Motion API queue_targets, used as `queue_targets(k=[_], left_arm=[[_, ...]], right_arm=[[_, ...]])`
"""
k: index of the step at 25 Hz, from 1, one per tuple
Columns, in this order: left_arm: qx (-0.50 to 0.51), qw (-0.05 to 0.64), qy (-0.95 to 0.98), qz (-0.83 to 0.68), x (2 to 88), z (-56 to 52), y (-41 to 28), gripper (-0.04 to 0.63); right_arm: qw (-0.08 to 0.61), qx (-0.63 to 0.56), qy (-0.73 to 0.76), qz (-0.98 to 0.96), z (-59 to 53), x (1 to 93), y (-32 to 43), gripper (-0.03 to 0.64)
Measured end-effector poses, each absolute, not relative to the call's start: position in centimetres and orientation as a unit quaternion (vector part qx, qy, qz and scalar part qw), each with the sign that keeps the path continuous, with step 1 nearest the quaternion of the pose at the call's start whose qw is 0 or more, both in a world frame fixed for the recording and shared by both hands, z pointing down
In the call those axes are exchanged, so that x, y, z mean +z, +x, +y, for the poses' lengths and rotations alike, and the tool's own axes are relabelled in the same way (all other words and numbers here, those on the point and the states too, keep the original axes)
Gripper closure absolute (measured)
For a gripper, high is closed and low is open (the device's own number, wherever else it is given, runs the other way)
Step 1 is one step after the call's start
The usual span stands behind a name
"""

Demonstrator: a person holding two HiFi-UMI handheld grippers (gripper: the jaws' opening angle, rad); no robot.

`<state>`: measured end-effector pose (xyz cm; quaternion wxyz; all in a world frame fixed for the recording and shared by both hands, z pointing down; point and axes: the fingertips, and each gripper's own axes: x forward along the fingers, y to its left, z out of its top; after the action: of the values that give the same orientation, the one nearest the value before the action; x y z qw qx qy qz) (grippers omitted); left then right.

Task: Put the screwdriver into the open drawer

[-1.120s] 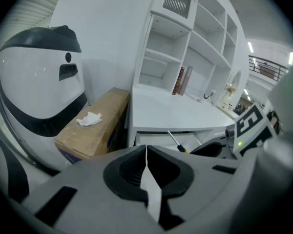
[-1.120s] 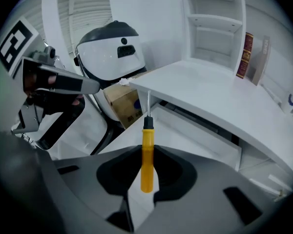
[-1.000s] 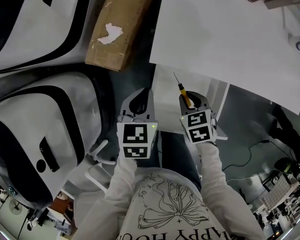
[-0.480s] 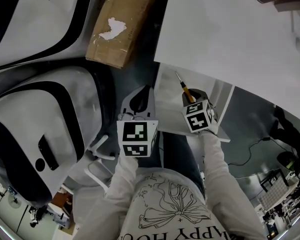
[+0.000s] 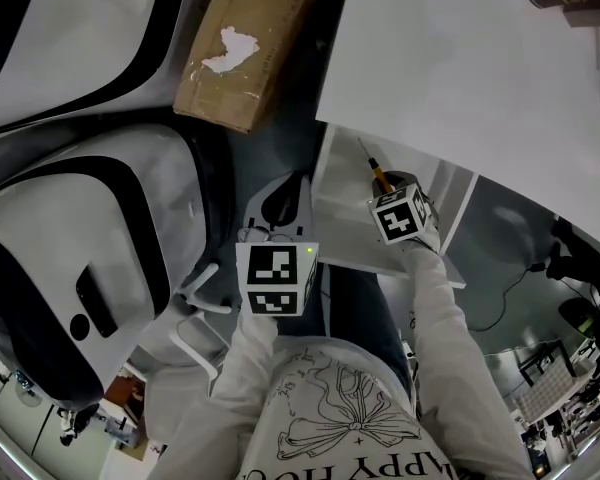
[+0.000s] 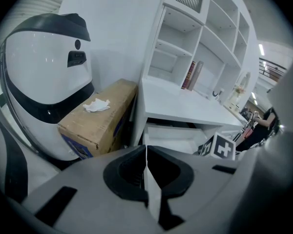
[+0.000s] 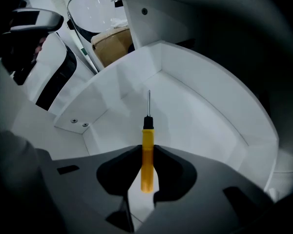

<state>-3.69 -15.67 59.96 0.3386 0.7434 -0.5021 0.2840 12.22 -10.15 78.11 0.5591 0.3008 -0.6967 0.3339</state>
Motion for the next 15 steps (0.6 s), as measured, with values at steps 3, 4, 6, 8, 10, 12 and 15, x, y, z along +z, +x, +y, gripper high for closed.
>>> queue_targets(k=[3, 4, 6, 8, 10, 12, 15], left_arm=[[0.286, 0.339, 0.742, -0.502, 60.2, -15.6, -3.8, 0.586], [0.286, 0.34, 0.742, -0.502, 60.3, -15.6, -3.9, 0.586], [0.286, 0.341, 0.741, -0.503, 60.5, -15.6, -4.0, 0.586], [0.286, 0.343, 0.739, -0.504, 60.6, -15.6, -4.2, 0.587], [0.287, 0.345, 0.738, -0.504, 60.8, -15.5, -4.3, 0.586], [0.287, 0.345, 0.737, -0.505, 60.8, -15.3, -4.4, 0.586], [0.286, 0.346, 0.737, -0.506, 60.7, -15.2, -4.7, 0.586]], right_arm=[[0.561, 0.337, 0.303, -0.693, -10.3, 78.9, 12.3, 0.546], [0.562, 0.337, 0.302, -0.692, -10.3, 79.1, 12.3, 0.546], [0.564, 0.336, 0.304, -0.691, -10.5, 79.4, 12.2, 0.546], [0.566, 0.334, 0.305, -0.69, -10.7, 79.7, 12.2, 0.546], [0.566, 0.336, 0.307, -0.688, -10.8, 79.9, 12.2, 0.546], [0.561, 0.341, 0.313, -0.686, -10.8, 80.0, 12.2, 0.545], [0.541, 0.355, 0.326, -0.689, -11.0, 79.7, 12.1, 0.54]])
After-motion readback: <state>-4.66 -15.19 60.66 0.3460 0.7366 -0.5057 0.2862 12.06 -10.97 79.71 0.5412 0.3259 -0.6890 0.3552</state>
